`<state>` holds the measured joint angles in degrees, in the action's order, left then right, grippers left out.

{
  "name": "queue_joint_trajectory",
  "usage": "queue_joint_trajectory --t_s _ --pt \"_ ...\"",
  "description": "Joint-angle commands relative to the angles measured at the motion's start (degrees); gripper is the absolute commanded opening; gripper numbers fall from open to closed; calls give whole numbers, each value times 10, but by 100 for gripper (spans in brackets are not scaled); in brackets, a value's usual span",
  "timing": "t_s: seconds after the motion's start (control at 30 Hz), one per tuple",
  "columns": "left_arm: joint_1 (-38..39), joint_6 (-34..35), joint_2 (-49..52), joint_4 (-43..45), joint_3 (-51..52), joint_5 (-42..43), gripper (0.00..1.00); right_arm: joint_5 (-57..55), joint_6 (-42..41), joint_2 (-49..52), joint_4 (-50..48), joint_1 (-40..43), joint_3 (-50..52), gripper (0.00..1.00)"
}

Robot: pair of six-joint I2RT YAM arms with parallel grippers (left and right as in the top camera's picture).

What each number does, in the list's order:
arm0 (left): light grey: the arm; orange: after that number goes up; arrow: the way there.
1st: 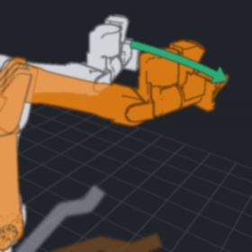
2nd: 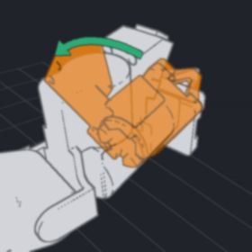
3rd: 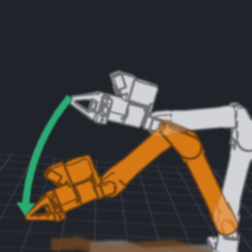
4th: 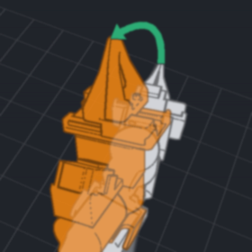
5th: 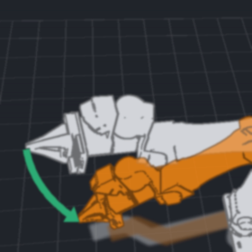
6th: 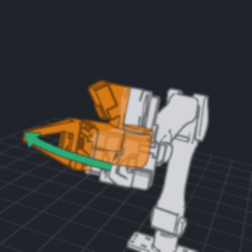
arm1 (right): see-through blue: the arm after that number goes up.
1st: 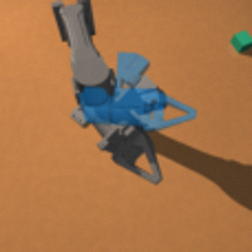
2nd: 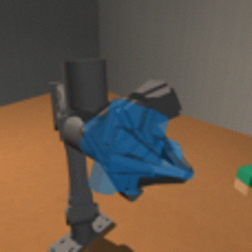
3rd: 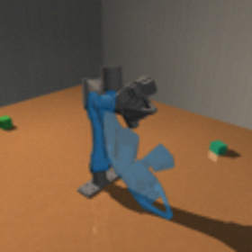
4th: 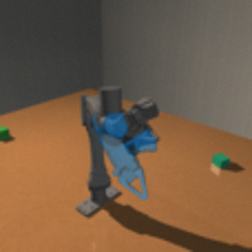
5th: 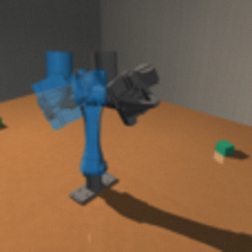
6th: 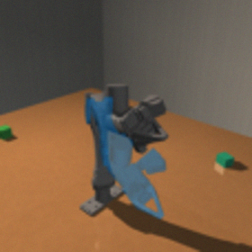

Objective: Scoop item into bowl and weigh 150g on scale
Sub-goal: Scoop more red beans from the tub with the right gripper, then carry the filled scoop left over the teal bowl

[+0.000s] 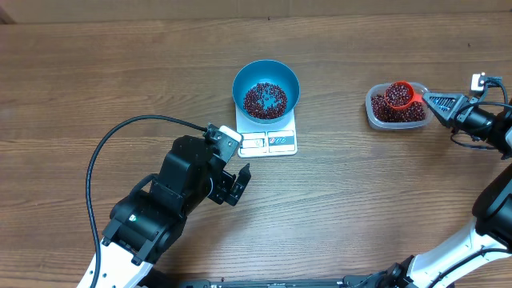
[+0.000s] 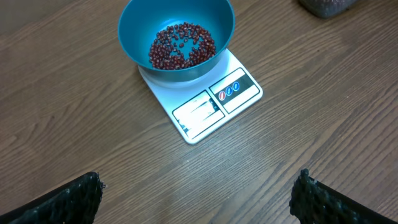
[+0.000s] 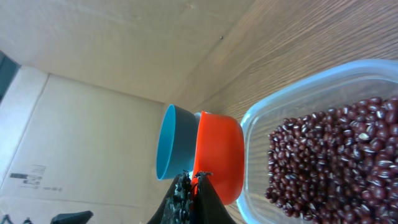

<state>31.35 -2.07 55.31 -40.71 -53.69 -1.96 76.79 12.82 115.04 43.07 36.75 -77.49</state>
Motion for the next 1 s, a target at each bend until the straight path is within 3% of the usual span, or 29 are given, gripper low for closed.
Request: queue_joint_trajectory --t_s 0.0,0.6,0.97 --pt "-3 -12 -2 2 3 -3 100 51 -10 8 -1 0 4 4" --pt "-3 -12 -2 2 3 -3 100 90 -11 8 -5 -101 2 4" --pt "-3 -12 -2 2 3 -3 100 77 -118 8 -107 -180 2 4"
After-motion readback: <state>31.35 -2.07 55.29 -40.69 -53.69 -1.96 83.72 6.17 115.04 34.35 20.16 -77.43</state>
